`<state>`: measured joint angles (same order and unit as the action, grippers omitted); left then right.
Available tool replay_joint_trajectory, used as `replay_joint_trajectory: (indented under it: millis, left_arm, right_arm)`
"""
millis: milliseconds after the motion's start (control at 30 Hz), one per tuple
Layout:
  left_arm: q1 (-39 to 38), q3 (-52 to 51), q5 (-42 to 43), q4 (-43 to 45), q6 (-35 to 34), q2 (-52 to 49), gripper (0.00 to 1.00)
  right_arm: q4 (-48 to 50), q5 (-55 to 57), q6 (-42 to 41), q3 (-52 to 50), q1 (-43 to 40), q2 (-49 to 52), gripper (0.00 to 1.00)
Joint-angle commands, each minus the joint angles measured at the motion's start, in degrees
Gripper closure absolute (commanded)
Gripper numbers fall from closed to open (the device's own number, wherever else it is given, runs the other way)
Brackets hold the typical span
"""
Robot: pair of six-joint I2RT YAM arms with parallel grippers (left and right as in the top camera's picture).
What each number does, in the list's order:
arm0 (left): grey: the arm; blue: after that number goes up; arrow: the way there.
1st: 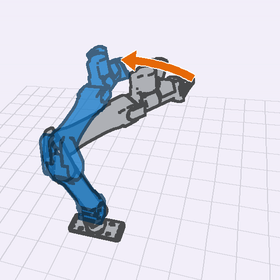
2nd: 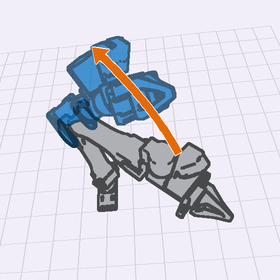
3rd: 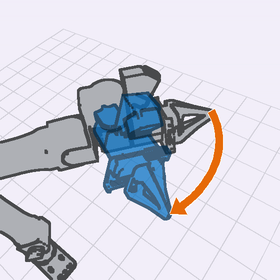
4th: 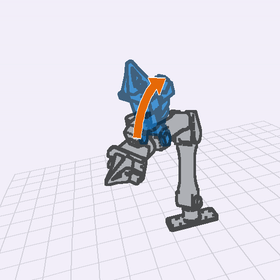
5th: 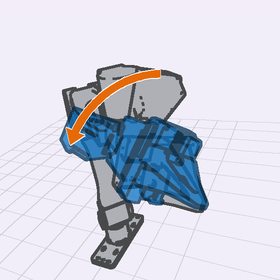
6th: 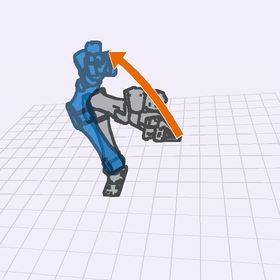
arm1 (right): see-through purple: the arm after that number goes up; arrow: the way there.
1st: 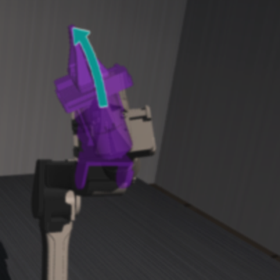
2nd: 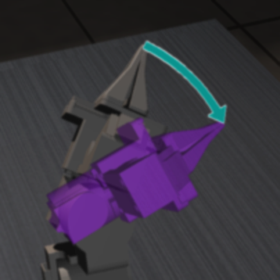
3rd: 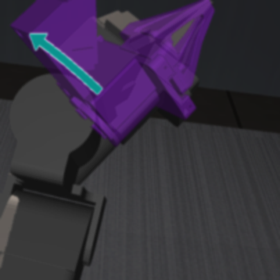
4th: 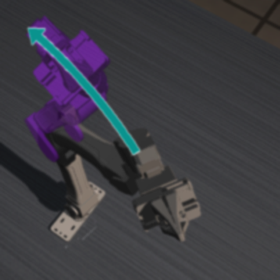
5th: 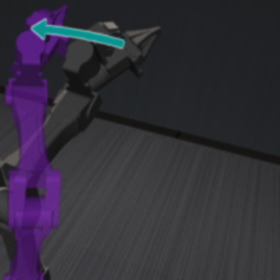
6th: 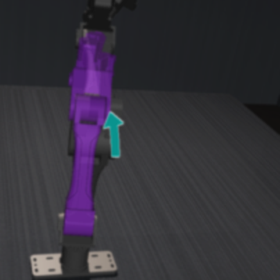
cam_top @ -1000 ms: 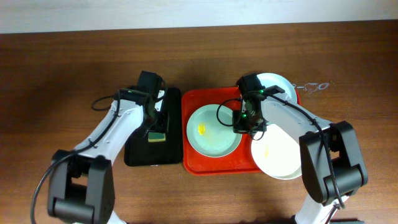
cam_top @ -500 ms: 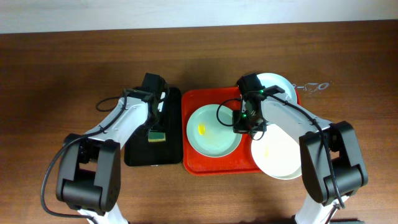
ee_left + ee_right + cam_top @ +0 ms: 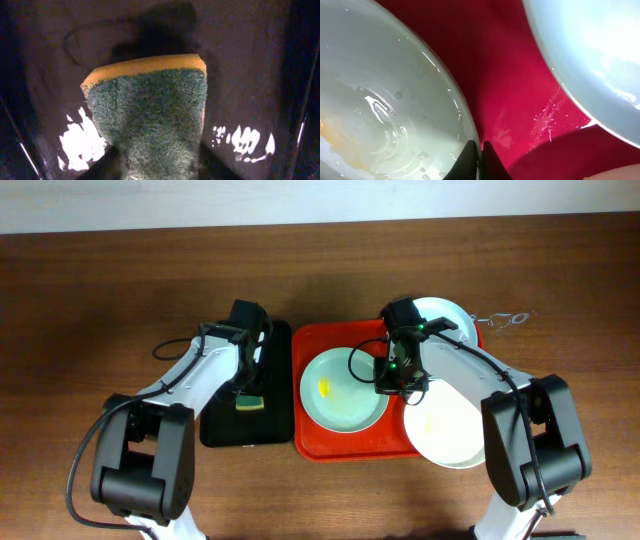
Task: Clean dirty plates on tray and stack at the side
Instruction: 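Close the left gripper on the sponge and lift it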
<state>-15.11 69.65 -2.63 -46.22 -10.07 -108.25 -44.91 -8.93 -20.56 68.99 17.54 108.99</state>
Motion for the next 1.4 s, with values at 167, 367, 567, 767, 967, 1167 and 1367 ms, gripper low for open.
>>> replay_joint_trajectory:
  millis: [167,367,567,767,967,1167,1367]
  left_arm:
    - [-0.2,0.6,-1.1,-0.1,0.2,-0.5,0.64]
    - [-0.2,-0.4,-1.0,0.3,0.2,-0.5,0.83]
    - [-0.1,-0.4,-1.5,0.3,0.2,-0.5,0.44]
    - [-0.1,-1.1,-1.7,0.6,-1.9,-0.5,0.77]
    - [-0.1,-1.1,1.0,1.1,-4.1,-0.5,0.54]
    - [-0.1,0.8,2.9,1.2,-4.3,-0.5,0.67]
    - [-0.1,3.7,2.8,-1.0,-4.3,-0.5,0.01]
  right_arm:
    - [0.2,1.2,0.1,-0.3,-0.3,0.8,0.95]
    - [0.2,1.2,0.1,-0.3,-0.3,0.8,0.96]
    - [0.1,1.2,0.1,-0.3,-0.3,0.8,0.95]
    - [0.1,1.2,0.1,-0.3,-0.3,0.8,0.95]
    - [0.2,1.3,0.1,-0.3,-0.3,0.8,0.95]
    - [0.2,1.3,0.1,-0.3,-0.3,0.8,0.95]
    - [0.2,1.3,0.1,-0.3,-0.3,0.8,0.95]
